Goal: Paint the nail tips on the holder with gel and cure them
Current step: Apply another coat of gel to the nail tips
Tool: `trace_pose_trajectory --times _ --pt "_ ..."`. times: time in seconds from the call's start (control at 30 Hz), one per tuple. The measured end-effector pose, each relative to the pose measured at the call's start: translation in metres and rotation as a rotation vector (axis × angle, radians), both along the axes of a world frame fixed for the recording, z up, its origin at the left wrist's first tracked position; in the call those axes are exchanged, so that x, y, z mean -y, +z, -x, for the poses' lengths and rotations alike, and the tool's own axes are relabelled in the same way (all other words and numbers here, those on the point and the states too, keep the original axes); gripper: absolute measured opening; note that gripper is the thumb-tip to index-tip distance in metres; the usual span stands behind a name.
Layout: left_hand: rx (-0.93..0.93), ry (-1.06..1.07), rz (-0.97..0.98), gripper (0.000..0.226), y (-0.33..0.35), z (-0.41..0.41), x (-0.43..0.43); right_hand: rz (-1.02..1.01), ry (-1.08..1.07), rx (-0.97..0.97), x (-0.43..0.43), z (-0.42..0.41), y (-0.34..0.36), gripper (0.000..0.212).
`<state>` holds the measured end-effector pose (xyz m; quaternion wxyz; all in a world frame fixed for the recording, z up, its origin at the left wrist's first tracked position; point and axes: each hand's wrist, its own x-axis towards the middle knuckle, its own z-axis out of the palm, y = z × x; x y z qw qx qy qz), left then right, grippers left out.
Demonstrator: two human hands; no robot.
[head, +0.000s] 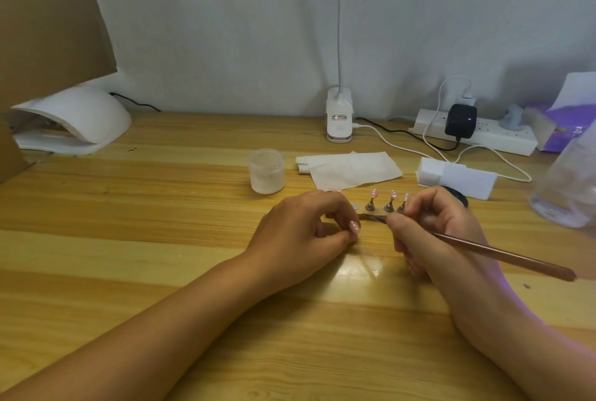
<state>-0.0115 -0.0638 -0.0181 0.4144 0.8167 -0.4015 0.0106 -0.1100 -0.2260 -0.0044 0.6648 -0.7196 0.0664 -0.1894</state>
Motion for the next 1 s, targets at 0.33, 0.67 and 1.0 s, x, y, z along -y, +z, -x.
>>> trace_pose_trajectory --times 0.33,0.67,1.0 --pt "-0.013 0.021 -0.004 0.008 -0.0031 -0.0024 0.0009 0.092 0.053 -0.035 0.0000 -0.0001 0.0001 0.014" --pt "-0.033 0.033 0.002 0.008 -0.0040 -0.0030 0.0011 0.187 0.042 -0.061 -0.0017 0.0005 0.0003 0.011" --pt "-0.037 0.009 -0.004 0.012 -0.0024 -0.0031 0.0003 0.209 0.094 -0.113 -0.0021 0.0006 0.0015 0.012"
